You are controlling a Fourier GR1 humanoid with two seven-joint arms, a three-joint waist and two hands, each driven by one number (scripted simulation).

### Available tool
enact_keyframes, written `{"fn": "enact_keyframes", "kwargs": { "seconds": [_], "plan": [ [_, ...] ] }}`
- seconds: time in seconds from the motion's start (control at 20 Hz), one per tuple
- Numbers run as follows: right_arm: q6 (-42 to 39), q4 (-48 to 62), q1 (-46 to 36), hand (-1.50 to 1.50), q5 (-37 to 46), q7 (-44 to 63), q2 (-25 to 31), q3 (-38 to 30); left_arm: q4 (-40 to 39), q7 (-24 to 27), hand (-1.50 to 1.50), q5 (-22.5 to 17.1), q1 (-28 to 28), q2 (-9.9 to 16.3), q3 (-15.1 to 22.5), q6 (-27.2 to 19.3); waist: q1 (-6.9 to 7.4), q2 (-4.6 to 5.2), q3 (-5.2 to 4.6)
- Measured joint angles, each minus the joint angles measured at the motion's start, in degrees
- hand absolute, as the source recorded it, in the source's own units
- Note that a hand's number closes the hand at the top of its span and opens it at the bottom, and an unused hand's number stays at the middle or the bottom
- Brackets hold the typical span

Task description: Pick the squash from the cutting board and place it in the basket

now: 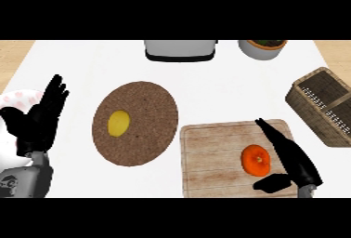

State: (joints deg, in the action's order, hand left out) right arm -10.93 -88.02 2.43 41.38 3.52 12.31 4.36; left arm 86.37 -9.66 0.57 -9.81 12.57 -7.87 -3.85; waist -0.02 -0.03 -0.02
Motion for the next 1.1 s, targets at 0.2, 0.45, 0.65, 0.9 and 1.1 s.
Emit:
{"fn": "enact_keyframes", "kwargs": {
  "seconds": [0.2, 0.45, 0.65, 0.9, 1.1],
  "plan": [
    [-0.85, 1.76, -1.74, -1.50, 0.81, 0.71, -0.74, -0.18, -2.87, 1.18, 0.00, 0.02, -1.78, 0.21, -0.98, 0.75, -0.03, -0.01, -0.04],
    [-2.83, 3.55, -1.47, 1.50, 1.38, -2.14, 0.53, 0.58, -1.34, 0.48, 0.00, 0.50, -1.16, -0.48, -0.52, 0.52, -0.01, -0.21, -0.30],
    [-2.42, 4.91, -1.62, 1.50, 3.82, -5.27, 1.82, 2.26, -0.30, 0.28, 0.00, 0.09, 0.13, -0.32, -0.75, 1.28, 0.01, -0.51, -0.70],
    [-1.28, 6.01, -0.94, 1.50, 3.66, -8.48, 1.32, 2.42, 1.00, -1.28, 0.00, 0.70, -0.30, -0.72, -0.23, 0.71, -0.05, -0.79, -1.03],
    [0.47, 6.31, -3.24, 1.50, 5.24, -0.53, -2.92, 2.74, 0.20, -1.13, 0.00, 0.78, -1.21, -0.68, -0.38, 0.70, -0.08, -0.81, -1.45]
  ]
}}
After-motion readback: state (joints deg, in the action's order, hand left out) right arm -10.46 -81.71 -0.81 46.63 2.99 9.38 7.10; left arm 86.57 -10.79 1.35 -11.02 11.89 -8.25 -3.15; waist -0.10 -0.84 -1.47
